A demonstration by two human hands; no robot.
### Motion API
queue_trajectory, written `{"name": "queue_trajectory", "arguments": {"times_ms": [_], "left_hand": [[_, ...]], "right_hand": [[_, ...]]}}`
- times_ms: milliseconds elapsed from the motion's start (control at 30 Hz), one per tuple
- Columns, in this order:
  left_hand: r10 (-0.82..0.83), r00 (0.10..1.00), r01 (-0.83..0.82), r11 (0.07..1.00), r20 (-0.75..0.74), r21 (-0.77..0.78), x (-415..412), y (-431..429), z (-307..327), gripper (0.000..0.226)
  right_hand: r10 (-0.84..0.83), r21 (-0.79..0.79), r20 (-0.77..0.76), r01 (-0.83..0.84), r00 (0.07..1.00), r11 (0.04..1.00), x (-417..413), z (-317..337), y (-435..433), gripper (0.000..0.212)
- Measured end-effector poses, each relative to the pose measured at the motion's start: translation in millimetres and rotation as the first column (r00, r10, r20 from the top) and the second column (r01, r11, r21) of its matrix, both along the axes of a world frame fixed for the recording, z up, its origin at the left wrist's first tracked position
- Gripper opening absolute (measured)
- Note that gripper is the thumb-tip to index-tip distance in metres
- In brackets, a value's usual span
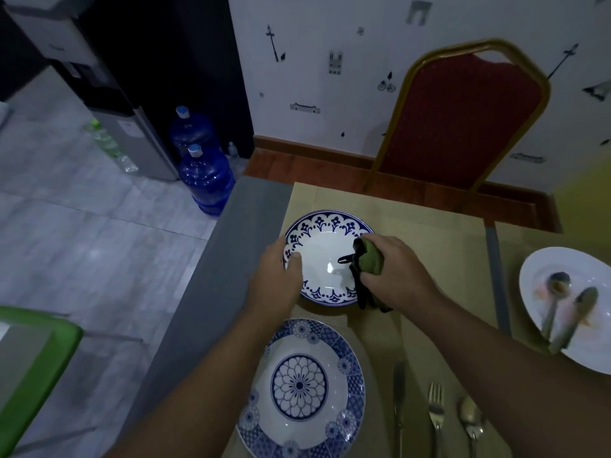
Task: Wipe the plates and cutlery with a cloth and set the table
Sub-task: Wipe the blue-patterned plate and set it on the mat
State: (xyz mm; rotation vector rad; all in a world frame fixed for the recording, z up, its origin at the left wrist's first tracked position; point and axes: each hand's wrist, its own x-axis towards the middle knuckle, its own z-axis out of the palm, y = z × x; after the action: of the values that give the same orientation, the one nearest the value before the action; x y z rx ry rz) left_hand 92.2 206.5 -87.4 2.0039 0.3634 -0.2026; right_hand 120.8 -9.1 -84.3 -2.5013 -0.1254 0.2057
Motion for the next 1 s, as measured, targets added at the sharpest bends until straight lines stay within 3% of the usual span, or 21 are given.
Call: {"name": "queue_trajectory", "arguments": {"times_ms": [133, 367, 1000], "left_hand": [[-0.132, 0.991, 0.124, 0.968, 0.024, 0.217, -25.2, -17.6, 0.5, 0.053], [-0.328, 0.944, 0.309, 0.861, -0.023, 0.403, -62.1, -57.0, -0.5, 0.057], [-0.592, 0.806, 0.511, 0.688, -0.008, 0.515, -159.6, -238.5, 27.2, 0.06]], "right_hand": [[-0.048, 0.019, 0.043, 0.047, 0.998, 0.999, -17.6, 5.8, -23.4, 0.065], [-0.073, 0.016, 0.035, 0.073, 0.997, 0.997, -65.9, 3.3, -60.7, 0.065], [-0.26, 0.142, 0.084, 0.247, 0.962, 0.959, -206.5, 25.0, -228.3, 0.066]]}}
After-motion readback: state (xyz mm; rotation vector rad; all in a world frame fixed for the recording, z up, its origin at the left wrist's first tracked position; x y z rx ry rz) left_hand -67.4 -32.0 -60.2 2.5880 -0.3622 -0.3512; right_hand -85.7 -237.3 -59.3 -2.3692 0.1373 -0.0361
